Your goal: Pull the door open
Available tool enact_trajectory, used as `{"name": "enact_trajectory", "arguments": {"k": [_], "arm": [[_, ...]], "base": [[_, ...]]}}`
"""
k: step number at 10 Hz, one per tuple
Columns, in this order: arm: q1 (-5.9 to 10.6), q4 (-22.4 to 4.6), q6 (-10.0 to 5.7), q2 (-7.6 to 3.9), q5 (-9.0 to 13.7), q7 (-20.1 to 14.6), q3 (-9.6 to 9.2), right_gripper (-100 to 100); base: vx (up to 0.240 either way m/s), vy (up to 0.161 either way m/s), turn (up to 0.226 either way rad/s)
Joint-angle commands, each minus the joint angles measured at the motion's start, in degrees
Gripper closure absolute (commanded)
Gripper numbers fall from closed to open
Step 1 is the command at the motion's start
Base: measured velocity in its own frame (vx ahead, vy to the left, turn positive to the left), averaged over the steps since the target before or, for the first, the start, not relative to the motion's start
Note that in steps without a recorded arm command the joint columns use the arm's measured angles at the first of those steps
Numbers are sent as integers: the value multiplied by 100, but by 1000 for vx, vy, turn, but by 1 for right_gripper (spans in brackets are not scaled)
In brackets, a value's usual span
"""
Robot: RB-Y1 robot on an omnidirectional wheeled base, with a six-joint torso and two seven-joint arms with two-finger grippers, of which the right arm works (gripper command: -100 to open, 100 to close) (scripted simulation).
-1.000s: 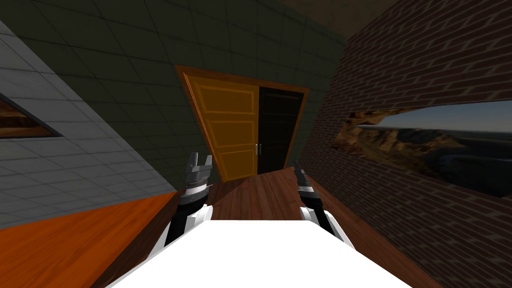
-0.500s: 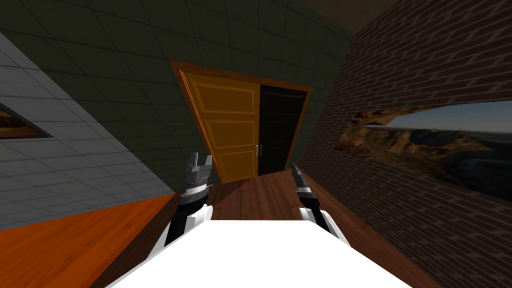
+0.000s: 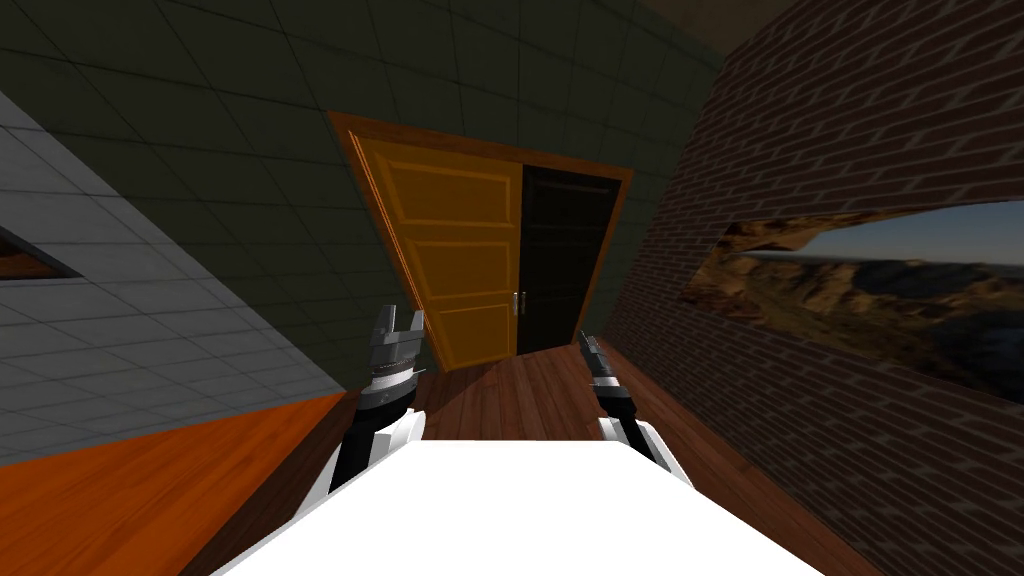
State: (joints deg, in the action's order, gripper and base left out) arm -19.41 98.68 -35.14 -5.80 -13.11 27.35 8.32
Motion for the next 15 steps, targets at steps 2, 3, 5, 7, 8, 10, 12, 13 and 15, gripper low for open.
{"name": "enact_trajectory", "arguments": {"k": [2, 3, 5, 7, 8, 10, 12, 13, 15], "arm": [[90, -338, -104, 1, -162, 252, 57, -100], [130, -471, -142, -2, -222, 343, 82, -100], [210, -736, -219, -8, -342, 524, 130, -100], [291, -1001, -295, -8, -462, 706, 179, -100], [332, -1134, -334, -7, -522, 797, 203, -100], [413, -1399, -410, -7, -642, 979, 251, -100], [493, -1657, -485, -2, -759, 1156, 298, -100], [534, -1786, -522, 1, -817, 1245, 321, -100], [614, -2043, -597, 8, -934, 1421, 368, -100]], "base": [[96, 17, 10], [96, 4, 12], [97, 12, 13], [100, 16, 12], [105, 13, 9], [101, 17, 13], [99, 8, 11], [91, 5, 18], [101, 8, 11]]}}
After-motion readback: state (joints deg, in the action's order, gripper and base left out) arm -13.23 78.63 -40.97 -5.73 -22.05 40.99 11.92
